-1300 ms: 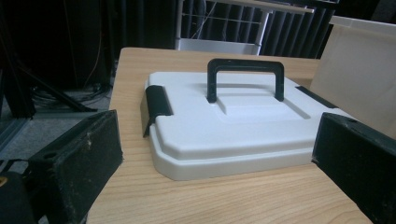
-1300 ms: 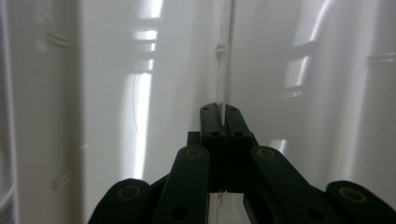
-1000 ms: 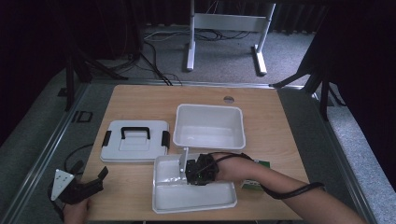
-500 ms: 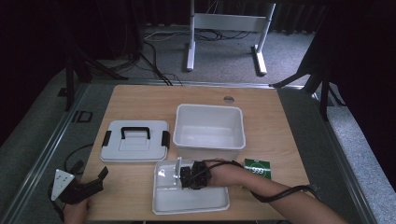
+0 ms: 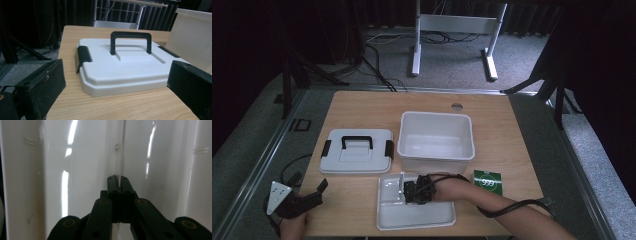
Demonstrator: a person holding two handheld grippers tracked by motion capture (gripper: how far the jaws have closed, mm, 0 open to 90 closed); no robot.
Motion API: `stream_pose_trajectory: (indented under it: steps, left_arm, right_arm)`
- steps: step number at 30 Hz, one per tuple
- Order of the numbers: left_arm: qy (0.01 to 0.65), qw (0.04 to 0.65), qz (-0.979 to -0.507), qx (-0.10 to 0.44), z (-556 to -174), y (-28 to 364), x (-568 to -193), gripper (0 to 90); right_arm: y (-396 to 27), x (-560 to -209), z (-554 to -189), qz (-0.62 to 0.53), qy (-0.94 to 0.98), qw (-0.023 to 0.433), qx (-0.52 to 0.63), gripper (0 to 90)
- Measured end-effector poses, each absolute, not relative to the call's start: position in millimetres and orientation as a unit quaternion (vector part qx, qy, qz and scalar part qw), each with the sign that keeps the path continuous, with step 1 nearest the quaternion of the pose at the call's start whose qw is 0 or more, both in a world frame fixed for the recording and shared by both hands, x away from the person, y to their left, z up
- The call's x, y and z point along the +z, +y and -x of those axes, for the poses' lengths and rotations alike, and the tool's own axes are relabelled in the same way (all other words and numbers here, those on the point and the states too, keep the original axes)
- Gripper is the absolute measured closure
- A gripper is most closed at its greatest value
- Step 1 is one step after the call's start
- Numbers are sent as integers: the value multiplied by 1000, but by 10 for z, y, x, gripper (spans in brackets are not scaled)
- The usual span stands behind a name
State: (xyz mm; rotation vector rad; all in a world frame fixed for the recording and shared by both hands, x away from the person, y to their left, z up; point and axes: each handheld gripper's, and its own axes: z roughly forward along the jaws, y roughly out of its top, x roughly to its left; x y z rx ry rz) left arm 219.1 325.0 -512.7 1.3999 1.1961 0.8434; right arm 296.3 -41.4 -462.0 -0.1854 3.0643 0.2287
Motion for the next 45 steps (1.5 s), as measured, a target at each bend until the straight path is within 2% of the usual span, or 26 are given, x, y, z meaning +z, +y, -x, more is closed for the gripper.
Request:
stream_pose_trajectory:
  steps: [7,11,15,23,40,45]
  left_arm:
    - [502,530,-586,353,-2191,3250,-5127,15]
    - [502,530,-586,353,-2192,3249,-5127,15]
    - [502,530,-586,353,-2192,3249,-5126,15]
    - [503,531,-584,351,-2194,3252,-5127,15]
    - [504,530,-584,352,-2195,3252,-5127,15]
    - [505,530,-584,352,-2195,3253,-5127,15]
  right_arm:
    - [-398,-4614,-2964,58,995,32,74,875]
    - [-420,-4509,-2981,47,995,24,88,741]
    - [-481,-4311,-2995,40,993,28,111,672]
    - [-707,-3981,-3047,30,989,41,141,556]
    - [-1364,-3712,-3118,-8,984,30,177,389]
    - [-1612,-3648,-3163,-38,981,35,187,278]
